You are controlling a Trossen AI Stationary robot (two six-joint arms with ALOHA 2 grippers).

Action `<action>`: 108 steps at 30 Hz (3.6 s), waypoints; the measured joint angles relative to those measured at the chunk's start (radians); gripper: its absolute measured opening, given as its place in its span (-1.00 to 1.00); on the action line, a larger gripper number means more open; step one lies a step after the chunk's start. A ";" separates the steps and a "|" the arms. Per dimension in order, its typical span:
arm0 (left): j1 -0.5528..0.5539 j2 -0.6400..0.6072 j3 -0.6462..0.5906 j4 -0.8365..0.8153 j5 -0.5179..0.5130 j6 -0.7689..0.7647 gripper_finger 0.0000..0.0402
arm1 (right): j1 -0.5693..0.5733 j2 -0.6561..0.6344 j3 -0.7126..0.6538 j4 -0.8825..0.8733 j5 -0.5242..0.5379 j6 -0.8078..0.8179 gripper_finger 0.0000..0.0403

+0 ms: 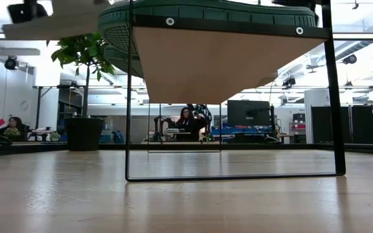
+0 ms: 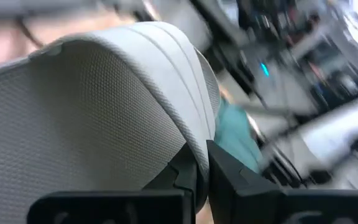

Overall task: Pick and place slides into the shelf
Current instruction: Put the gray slipper on the shelf

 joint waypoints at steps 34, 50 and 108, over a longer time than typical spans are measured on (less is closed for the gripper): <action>0.078 0.281 0.057 0.450 -0.229 0.333 -1.00 | 0.045 0.820 0.765 -0.218 -0.307 -0.227 0.19; 0.080 0.308 0.057 0.460 -0.268 0.354 -1.00 | 0.081 1.043 0.972 -0.331 -0.402 -0.253 0.14; 0.080 0.344 0.053 0.595 -0.278 0.438 -0.99 | 0.083 1.061 0.961 -0.402 -0.314 -0.321 -0.86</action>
